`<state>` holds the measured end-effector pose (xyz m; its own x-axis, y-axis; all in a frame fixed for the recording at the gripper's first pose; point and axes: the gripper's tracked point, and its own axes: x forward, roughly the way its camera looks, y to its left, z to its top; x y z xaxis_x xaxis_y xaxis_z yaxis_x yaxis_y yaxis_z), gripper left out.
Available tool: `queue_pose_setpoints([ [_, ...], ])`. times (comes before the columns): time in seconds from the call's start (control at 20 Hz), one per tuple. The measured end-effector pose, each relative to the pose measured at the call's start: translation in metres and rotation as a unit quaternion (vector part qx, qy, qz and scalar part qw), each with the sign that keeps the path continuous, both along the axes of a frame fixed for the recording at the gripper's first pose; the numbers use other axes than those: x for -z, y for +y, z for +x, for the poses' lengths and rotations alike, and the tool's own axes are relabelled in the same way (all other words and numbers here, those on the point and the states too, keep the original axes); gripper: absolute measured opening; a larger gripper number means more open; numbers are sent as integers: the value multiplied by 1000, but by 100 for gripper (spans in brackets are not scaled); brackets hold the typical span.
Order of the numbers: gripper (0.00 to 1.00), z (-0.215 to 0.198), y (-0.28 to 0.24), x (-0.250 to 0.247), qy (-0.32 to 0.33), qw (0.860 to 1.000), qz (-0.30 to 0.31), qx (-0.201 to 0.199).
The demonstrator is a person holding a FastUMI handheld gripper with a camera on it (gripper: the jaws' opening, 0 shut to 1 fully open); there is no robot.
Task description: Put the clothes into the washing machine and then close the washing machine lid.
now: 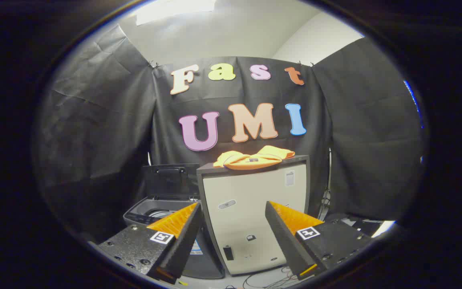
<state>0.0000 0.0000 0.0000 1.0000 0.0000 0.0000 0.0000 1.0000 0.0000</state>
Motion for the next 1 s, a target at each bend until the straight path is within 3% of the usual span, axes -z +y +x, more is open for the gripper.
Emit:
queue_pose_setpoints([
  [0.5, 96, 2, 11, 11, 14, 1000, 13, -11],
  [1.0, 96, 19, 9, -11, 7, 1000, 28, -9],
])
